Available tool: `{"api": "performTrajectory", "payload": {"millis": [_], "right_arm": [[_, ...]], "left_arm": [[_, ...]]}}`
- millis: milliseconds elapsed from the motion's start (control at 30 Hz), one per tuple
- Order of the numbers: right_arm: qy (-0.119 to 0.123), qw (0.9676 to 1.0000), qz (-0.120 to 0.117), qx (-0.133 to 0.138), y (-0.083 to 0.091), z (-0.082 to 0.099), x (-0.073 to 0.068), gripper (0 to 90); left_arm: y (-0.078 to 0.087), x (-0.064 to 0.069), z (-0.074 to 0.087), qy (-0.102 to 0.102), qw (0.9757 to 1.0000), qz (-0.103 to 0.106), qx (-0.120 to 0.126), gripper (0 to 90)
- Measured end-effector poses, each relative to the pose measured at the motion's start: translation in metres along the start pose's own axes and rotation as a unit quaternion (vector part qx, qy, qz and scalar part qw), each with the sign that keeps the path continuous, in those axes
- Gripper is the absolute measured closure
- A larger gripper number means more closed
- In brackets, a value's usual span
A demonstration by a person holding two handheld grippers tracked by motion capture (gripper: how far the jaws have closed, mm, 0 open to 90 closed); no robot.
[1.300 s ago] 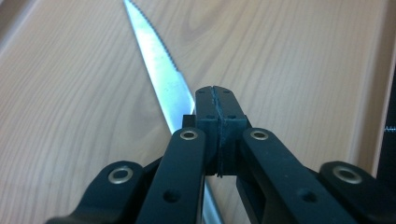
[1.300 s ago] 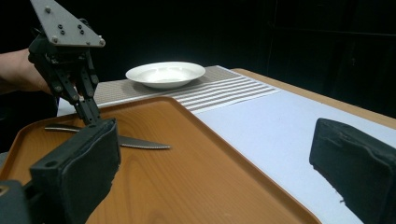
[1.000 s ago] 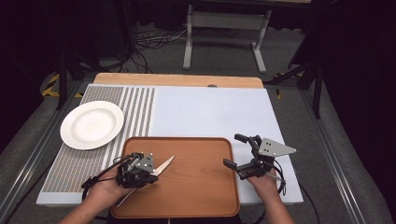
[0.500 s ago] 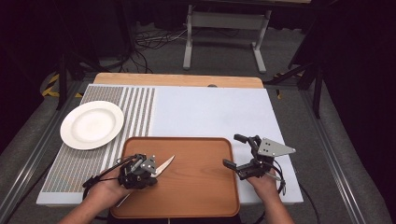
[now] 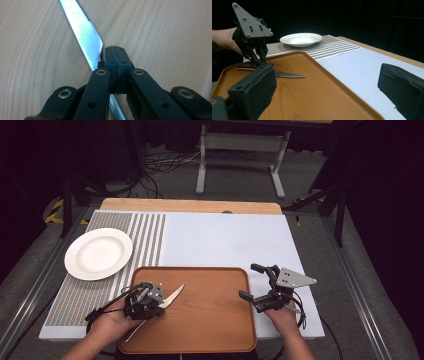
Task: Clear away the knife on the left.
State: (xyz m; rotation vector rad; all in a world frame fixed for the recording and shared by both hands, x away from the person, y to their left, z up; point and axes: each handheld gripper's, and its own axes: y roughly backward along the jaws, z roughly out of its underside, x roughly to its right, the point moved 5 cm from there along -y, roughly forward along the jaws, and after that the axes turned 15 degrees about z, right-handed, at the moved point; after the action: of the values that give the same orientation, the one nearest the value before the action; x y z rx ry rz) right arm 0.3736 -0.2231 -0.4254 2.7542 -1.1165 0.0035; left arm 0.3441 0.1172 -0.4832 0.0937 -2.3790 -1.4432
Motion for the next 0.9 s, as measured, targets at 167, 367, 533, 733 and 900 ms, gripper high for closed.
{"api": "performTrajectory", "payload": {"millis": [167,367,533,733,900], "right_arm": [[0.0,1.0,0.0,-0.001,0.0,0.0,0.0,2.6],[0.0,1.0,0.0,-0.001,0.0,0.0,0.0,2.6],[0.0,1.0,0.0,-0.002,0.0,0.0,0.0,2.6],[0.001,1.0,-0.001,-0.003,-0.001,0.001,0.0,2.6],[0.001,1.0,-0.001,-0.004,-0.001,0.001,0.0,2.6]], "left_arm": [[0.002,-0.002,0.004,0.007,1.0,-0.005,0.0,90.0],[0.006,-0.005,0.009,0.014,0.9998,-0.01,-0.001,90.0],[0.009,-0.008,0.014,0.022,0.9996,-0.015,-0.001,90.0],[0.012,-0.01,0.02,0.034,0.9993,-0.019,0.001,90.0],[0.015,-0.012,0.024,0.041,0.9989,-0.021,0.002,90.0]]}}
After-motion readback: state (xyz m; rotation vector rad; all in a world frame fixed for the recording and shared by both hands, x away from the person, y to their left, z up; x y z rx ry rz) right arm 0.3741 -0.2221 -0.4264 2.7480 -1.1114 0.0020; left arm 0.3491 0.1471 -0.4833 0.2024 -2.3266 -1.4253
